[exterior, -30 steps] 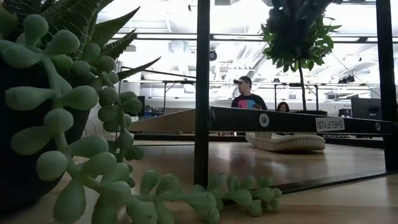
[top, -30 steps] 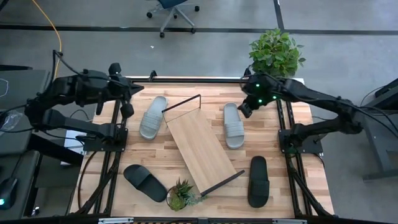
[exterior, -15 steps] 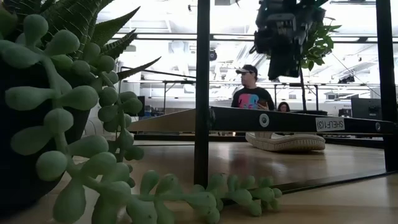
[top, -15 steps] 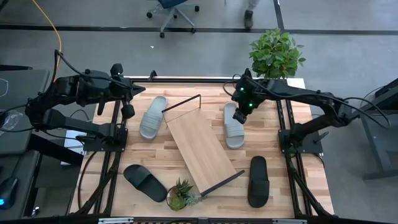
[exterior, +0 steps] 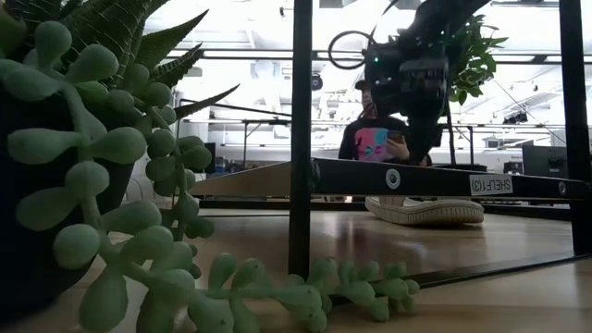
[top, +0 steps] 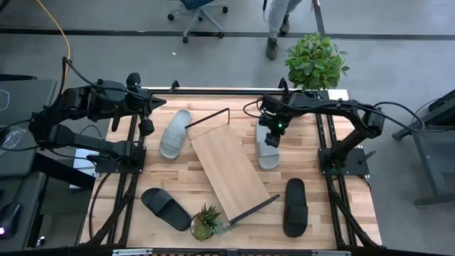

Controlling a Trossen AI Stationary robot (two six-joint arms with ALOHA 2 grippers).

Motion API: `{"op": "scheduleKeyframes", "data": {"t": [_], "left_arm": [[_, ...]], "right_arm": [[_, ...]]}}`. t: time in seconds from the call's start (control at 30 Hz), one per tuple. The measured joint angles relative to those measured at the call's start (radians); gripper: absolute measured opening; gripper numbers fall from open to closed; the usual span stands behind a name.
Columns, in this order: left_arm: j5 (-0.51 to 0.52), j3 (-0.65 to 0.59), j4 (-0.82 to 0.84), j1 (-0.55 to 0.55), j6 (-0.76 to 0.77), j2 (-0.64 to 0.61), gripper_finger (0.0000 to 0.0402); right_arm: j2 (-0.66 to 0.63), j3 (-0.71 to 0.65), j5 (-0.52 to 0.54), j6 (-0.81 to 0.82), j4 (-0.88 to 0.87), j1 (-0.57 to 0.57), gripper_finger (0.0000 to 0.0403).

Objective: Pick and place slides into the shelf
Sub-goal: Put the right grey slipper on the shelf

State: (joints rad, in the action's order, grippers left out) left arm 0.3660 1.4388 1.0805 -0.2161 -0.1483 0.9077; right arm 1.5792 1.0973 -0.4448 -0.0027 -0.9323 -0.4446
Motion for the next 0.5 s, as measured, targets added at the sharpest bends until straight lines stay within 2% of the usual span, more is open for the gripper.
{"op": "scheduleKeyframes", "data": {"t": [0.33,0.5], "left_arm": [[-0.026,0.0,0.0,0.0,0.022,0.0,0.0001],[-0.026,0.0,0.0,0.0,0.023,0.0,0.0001]], "right_arm": [[0.026,0.0,0.004,-0.086,0.044,0.0,0.0125],[0.026,0.0,0.004,-0.12,0.044,0.0,0.0156]]}}
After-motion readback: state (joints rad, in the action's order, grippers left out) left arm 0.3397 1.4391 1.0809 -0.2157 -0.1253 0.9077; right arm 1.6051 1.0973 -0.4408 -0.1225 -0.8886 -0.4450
